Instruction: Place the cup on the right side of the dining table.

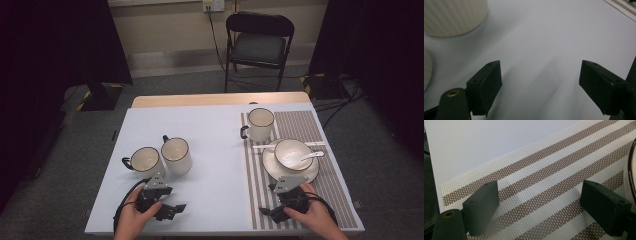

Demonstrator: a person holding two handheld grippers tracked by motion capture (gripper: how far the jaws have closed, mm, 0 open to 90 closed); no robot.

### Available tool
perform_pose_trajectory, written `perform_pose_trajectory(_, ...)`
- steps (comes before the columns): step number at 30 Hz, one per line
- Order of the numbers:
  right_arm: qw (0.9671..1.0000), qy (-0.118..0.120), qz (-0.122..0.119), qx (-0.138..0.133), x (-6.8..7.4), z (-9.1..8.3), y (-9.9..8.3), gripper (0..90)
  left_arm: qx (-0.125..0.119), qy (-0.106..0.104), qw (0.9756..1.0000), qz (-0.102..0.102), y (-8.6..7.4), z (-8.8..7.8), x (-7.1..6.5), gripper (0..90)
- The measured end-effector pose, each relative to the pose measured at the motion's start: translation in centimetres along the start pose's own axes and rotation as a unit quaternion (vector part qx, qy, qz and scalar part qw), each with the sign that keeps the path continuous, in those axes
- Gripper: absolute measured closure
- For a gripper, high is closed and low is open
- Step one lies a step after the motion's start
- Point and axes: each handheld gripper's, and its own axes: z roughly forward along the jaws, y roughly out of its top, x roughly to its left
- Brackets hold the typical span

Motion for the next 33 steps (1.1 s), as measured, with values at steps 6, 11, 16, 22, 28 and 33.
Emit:
perform_pose_trajectory(6, 1.0, -0.001, 0.0, -0.007, 0.0, 0.0, -0.2, 14.6, -0.001, 0.005, 1.0, 0.001, -0.3, -0.5, 0.4, 18.0)
perform_pose_trajectory(11, 0.9999, 0.0, -0.001, -0.012, 0.0, 0.0, -0.3, 14.6, -0.002, 0.01, 0.9999, -0.002, -0.7, -0.8, 0.7, 18.0)
perform_pose_trajectory(16, 0.9999, -0.001, -0.003, -0.016, 0.0, 0.0, -0.4, 14.6, -0.001, 0.012, 0.9999, 0.0, -1.1, -1.0, 1.0, 18.0)
perform_pose_trajectory(22, 0.9998, -0.001, -0.003, -0.018, 0.0, 0.0, -0.5, 14.6, -0.004, 0.018, 0.9998, -0.002, -1.8, -1.2, 1.5, 17.9)
perform_pose_trajectory(28, 0.9998, -0.001, -0.003, -0.017, 0.0, 0.0, -0.5, 14.6, -0.012, 0.023, 0.9997, -0.003, -2.1, -1.6, 1.9, 17.9)
perform_pose_trajectory(33, 0.9998, -0.001, -0.003, -0.018, 0.0, 0.0, -0.5, 14.6, -0.017, 0.027, 0.9995, -0.004, -2.6, -1.8, 2.5, 17.4)
